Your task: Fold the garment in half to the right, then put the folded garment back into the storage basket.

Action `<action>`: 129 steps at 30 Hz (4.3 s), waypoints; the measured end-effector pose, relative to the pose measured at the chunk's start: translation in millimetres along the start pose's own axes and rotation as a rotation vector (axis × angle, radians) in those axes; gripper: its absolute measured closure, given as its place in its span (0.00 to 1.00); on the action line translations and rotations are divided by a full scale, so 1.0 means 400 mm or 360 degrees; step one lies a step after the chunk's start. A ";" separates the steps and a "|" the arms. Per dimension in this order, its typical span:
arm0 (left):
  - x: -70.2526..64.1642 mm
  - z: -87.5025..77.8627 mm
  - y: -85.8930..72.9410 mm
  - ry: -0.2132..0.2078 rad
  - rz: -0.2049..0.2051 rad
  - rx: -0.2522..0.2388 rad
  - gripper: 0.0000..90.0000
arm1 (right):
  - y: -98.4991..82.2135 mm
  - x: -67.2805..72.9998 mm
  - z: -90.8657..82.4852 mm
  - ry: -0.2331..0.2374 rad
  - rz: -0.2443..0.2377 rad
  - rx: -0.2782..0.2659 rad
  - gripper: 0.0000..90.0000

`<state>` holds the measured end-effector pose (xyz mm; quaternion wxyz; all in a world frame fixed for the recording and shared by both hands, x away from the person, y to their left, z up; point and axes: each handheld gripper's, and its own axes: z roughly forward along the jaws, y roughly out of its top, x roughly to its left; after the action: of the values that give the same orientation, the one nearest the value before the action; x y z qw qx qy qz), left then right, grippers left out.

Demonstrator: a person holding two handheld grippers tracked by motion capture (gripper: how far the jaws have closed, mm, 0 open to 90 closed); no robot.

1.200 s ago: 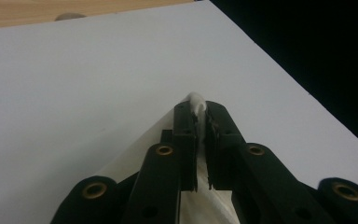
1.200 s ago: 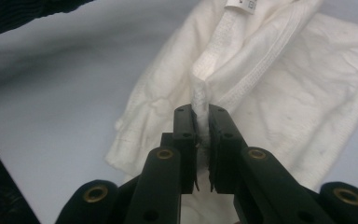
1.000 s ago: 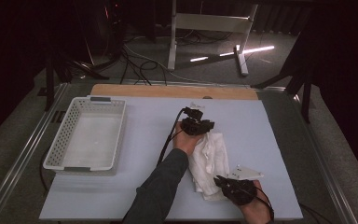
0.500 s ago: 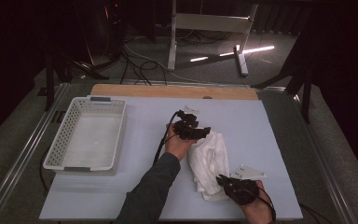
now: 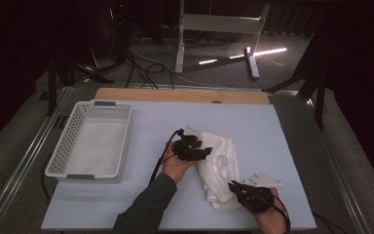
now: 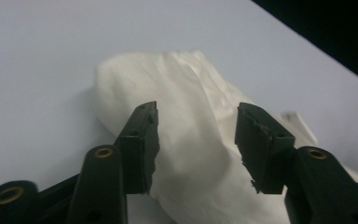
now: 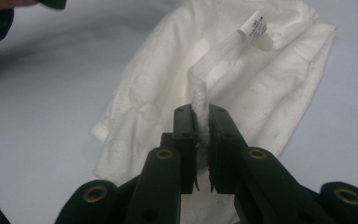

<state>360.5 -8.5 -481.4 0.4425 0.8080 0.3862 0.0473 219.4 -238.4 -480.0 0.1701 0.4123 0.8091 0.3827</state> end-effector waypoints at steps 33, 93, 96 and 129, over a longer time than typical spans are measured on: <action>-0.034 0.072 -0.041 -0.0067 0.0038 0.0102 0.61 | -0.011 -0.021 -0.041 -0.0031 0.0065 -0.0058 0.57; -0.040 0.065 -0.054 -0.0081 0.0038 0.0088 0.58 | 0.056 -0.148 0.135 -0.0158 0.0176 0.0134 0.94; -0.040 0.065 -0.056 -0.0081 0.0044 0.0094 0.58 | 0.046 -0.157 0.127 -0.0170 0.0185 0.0146 0.94; -0.006 0.073 -0.075 -0.0058 -0.0138 0.0206 0.31 | 0.039 -0.154 0.112 -0.0202 0.0155 0.0173 0.92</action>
<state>353.5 -20.5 -520.9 0.3979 0.8182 0.4149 -0.0117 291.3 -260.6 -499.8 0.1796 0.4831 0.7953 0.3192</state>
